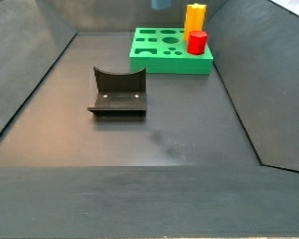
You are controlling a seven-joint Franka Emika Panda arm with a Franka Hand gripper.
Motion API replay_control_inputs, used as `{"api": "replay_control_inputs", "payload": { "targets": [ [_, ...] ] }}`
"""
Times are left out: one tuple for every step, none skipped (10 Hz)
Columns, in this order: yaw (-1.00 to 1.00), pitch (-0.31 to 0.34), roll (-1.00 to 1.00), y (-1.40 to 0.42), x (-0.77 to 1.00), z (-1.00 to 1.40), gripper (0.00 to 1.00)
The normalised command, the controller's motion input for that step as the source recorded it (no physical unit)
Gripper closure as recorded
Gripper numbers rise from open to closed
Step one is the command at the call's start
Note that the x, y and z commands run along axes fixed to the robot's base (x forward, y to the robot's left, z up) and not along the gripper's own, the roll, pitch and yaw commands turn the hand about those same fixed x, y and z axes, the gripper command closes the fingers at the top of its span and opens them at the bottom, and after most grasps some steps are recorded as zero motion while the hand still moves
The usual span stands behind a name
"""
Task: Pick up the rectangle object. Move up. Move to above the board. Insert the rectangle object.
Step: Insert the rectangle object.
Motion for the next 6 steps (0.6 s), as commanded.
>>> {"api": "replay_control_inputs", "payload": {
  "targets": [
    [-0.69, -0.050, 0.00, -0.35, 0.27, -0.36, 1.00],
    [-0.66, -0.056, 0.00, -0.34, 0.31, -0.37, 1.00],
    [-0.67, -0.076, 0.00, -0.34, 0.29, -0.42, 1.00],
    [-0.69, -0.114, 0.00, -0.32, 0.24, -0.44, 1.00],
    [-0.69, -0.119, 0.00, -0.31, 0.25, -0.49, 1.00],
    [-0.70, -0.123, 0.00, -0.30, 0.24, -0.47, 1.00]
  ]
}}
